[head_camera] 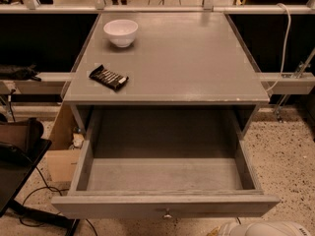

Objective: Close top drawer

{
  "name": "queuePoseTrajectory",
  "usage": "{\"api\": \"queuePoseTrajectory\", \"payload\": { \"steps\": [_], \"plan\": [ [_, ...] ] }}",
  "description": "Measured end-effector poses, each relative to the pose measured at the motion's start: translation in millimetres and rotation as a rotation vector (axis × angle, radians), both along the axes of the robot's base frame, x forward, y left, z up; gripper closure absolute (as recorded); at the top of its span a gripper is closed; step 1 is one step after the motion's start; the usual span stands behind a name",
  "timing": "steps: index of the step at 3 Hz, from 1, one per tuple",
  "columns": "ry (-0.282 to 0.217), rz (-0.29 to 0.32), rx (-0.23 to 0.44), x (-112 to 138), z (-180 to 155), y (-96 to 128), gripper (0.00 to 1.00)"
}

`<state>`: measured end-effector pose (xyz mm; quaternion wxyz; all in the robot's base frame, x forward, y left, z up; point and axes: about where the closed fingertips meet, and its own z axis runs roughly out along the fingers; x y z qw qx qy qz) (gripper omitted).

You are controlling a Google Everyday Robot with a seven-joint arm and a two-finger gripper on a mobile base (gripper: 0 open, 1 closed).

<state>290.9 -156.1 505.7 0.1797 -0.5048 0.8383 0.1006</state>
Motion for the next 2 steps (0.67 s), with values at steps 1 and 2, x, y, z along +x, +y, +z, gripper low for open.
{"api": "queuePoseTrajectory", "payload": {
  "steps": [1, 2],
  "plan": [
    [-0.064, -0.024, 0.03, 45.5, -17.5, 4.5, 1.0],
    [-0.072, -0.021, 0.031, 50.5, -17.1, 6.0, 1.0]
  ]
}}
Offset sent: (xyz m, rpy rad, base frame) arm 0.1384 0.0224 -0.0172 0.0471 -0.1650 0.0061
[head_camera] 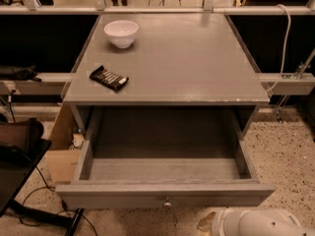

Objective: Close top drawer

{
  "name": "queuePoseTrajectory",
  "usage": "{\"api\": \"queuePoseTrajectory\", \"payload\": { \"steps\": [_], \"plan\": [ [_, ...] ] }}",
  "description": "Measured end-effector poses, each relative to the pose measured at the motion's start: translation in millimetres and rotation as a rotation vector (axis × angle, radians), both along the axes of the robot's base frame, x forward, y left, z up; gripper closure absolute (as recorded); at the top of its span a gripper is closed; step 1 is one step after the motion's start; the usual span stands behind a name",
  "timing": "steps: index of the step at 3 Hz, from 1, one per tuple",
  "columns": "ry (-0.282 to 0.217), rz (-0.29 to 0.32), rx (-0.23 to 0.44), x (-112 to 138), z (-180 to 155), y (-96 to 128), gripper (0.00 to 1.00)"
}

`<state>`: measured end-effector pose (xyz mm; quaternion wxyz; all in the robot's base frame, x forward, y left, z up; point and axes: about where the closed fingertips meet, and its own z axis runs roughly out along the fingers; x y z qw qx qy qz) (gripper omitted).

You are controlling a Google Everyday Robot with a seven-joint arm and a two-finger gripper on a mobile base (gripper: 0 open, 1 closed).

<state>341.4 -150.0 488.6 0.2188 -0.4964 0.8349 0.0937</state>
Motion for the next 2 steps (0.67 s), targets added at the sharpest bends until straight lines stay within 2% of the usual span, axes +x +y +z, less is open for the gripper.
{"api": "queuePoseTrajectory", "payload": {
  "steps": [1, 2],
  "plan": [
    [-0.033, 0.037, -0.015, 34.9, 11.1, 5.7, 1.0],
    [-0.033, 0.037, -0.016, 34.3, 11.1, 5.8, 1.0]
  ]
}}
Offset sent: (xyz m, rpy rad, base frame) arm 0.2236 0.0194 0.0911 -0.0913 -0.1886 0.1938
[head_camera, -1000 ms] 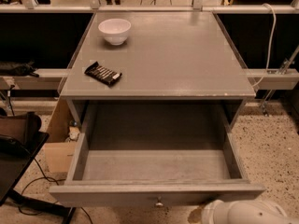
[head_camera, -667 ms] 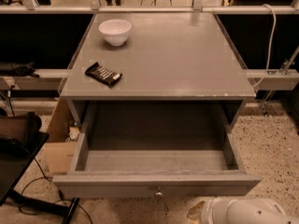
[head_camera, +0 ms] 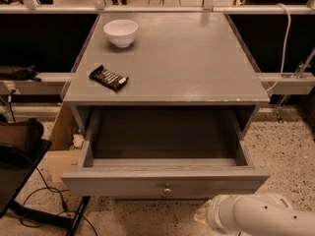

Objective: Close top drawer

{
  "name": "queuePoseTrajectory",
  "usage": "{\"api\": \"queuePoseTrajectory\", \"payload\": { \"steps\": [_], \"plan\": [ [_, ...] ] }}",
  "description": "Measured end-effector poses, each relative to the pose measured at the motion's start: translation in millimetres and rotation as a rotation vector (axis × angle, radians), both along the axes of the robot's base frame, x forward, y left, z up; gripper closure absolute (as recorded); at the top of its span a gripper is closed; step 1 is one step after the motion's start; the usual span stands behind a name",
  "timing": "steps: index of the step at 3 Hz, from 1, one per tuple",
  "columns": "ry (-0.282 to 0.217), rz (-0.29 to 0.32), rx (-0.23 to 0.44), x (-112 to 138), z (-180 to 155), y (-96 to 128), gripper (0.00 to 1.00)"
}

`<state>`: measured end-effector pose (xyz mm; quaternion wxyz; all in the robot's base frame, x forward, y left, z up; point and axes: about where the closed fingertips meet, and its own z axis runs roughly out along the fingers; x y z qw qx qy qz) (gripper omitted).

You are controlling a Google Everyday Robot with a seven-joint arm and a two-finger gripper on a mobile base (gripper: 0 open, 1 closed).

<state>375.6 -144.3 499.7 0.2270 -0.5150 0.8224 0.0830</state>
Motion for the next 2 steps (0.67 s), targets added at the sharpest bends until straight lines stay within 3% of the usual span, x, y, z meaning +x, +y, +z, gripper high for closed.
{"api": "queuePoseTrajectory", "payload": {
  "steps": [1, 2],
  "plan": [
    [-0.045, 0.033, -0.017, 43.9, 23.6, 3.4, 1.0],
    [-0.047, 0.034, -0.017, 42.6, 24.1, 3.8, 1.0]
  ]
}}
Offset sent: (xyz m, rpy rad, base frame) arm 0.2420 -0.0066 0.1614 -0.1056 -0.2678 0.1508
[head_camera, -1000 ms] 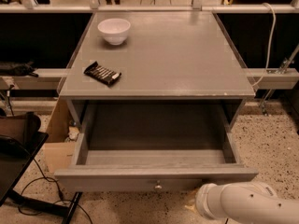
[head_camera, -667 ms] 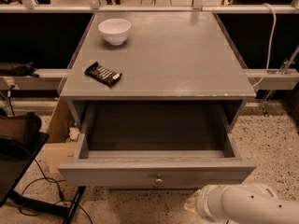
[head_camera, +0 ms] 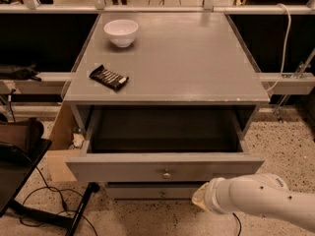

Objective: Close top drawer

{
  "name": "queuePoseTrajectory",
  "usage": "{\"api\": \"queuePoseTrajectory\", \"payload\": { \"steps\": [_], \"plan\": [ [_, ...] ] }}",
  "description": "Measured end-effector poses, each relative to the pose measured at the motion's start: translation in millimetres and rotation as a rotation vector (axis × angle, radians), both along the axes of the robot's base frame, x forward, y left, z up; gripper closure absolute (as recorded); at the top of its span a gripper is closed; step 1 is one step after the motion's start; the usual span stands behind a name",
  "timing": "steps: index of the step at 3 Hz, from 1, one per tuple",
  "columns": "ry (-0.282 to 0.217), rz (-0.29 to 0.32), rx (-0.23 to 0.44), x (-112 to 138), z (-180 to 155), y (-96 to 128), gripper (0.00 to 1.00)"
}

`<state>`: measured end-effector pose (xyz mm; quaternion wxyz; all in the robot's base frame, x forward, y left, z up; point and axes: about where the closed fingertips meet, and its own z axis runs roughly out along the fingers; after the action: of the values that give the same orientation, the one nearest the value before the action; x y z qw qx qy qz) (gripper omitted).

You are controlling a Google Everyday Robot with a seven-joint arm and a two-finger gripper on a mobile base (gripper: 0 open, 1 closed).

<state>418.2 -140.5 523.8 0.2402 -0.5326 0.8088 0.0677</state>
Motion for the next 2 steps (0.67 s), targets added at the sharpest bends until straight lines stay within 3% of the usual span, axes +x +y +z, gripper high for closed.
{"api": "queuePoseTrajectory", "payload": {
  "steps": [1, 2],
  "plan": [
    [-0.05, 0.022, -0.017, 40.8, 29.4, -1.5, 1.0],
    [-0.059, 0.026, -0.02, 46.0, 35.1, -1.7, 1.0]
  ]
}}
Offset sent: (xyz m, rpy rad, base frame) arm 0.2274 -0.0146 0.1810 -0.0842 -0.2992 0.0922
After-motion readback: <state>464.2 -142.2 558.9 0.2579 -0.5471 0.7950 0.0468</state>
